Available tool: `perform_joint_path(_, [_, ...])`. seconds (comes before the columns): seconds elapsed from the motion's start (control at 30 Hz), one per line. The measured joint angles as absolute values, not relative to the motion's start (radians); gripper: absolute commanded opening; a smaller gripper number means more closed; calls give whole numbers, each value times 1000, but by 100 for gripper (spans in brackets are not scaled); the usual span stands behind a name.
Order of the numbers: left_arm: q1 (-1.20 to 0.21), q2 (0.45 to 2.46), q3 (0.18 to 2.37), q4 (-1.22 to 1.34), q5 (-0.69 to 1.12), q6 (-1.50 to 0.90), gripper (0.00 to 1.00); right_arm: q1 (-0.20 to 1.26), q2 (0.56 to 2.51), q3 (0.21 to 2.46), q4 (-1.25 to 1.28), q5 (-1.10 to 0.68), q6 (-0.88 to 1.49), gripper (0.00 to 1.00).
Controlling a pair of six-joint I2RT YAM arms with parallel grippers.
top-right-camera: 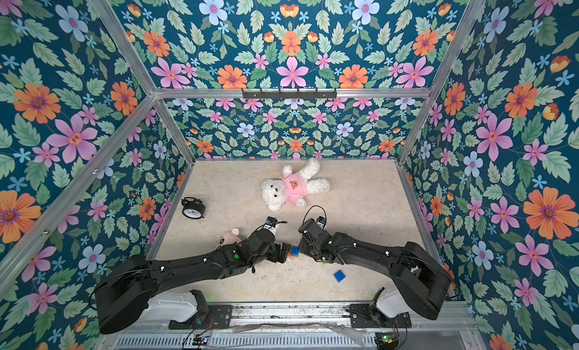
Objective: Assemble the number 5 with lego
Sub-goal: Assemble the lego brick with the lego brick.
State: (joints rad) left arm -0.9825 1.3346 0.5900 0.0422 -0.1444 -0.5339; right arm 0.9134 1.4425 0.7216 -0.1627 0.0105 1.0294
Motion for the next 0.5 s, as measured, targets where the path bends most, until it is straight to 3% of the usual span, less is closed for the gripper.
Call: perform_joint_path(0.5, [-863, 1468, 645, 22, 221, -558, 92, 910, 1490, 723, -109, -46, 1016, 41])
